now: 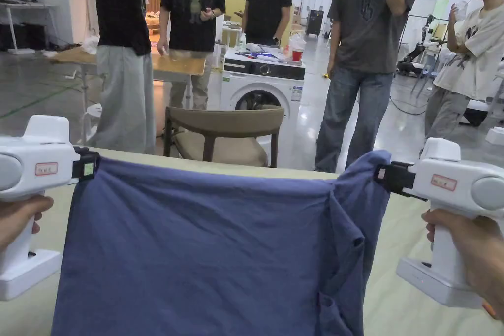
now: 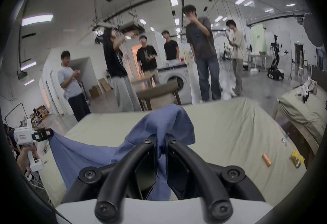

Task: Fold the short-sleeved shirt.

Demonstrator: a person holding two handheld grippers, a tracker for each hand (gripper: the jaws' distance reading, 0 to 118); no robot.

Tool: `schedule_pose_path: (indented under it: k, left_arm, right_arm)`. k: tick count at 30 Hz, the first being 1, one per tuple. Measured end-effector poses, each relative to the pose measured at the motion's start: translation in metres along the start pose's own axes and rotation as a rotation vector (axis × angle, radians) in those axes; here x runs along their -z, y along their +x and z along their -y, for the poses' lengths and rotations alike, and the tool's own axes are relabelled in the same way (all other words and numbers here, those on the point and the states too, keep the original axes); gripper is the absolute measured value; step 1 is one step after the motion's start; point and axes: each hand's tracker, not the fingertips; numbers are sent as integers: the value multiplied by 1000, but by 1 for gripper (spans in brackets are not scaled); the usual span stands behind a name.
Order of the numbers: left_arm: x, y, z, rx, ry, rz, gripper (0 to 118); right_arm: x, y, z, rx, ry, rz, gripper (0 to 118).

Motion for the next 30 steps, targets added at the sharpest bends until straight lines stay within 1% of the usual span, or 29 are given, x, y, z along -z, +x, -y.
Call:
schedule_pose_path:
  k: [2, 4, 6, 8, 10, 12, 15, 16, 20, 23, 27, 30]
  left_arm:
    - [-24, -1, -28, 14, 51, 1, 0]
    - [-44, -4, -58, 23, 104, 1, 0]
    - [-59, -3, -82, 40, 133, -5, 0]
    - [-66, -2, -105, 64, 152, -19, 0]
    - [-71, 3, -126, 86, 167, -28, 0]
    - [-67, 4, -142, 98, 172, -33, 0]
    - [-59, 6, -160, 106, 185, -54, 0]
    - [-56, 7, -165, 104, 186, -54, 0]
    - [-42, 6, -189, 87, 195, -55, 0]
    - [-32, 7, -209, 94, 216, -71, 0]
    - [-22, 7, -229, 79, 243, -81, 0]
    - [-22, 9, -237, 86, 257, -92, 0]
  right_arm:
    - [-23, -13, -25, -30, 52, -1, 7]
    - [-45, -28, -50, -87, 107, 11, 7]
    - [-57, -39, -69, -88, 133, 21, 7]
    - [-66, -55, -88, -128, 162, 82, 7]
    - [-66, -70, -106, -203, 193, 152, 7]
    - [-64, -83, -121, -243, 202, 186, 7]
    - [-50, -85, -142, -211, 213, 201, 7]
    - [-47, -86, -148, -186, 229, 211, 7]
    - [-34, -87, -179, -161, 253, 223, 7]
    - [-27, -87, -203, -158, 276, 227, 7]
    - [-21, -91, -228, -201, 323, 235, 7]
    - [-23, -91, -243, -203, 349, 225, 7]
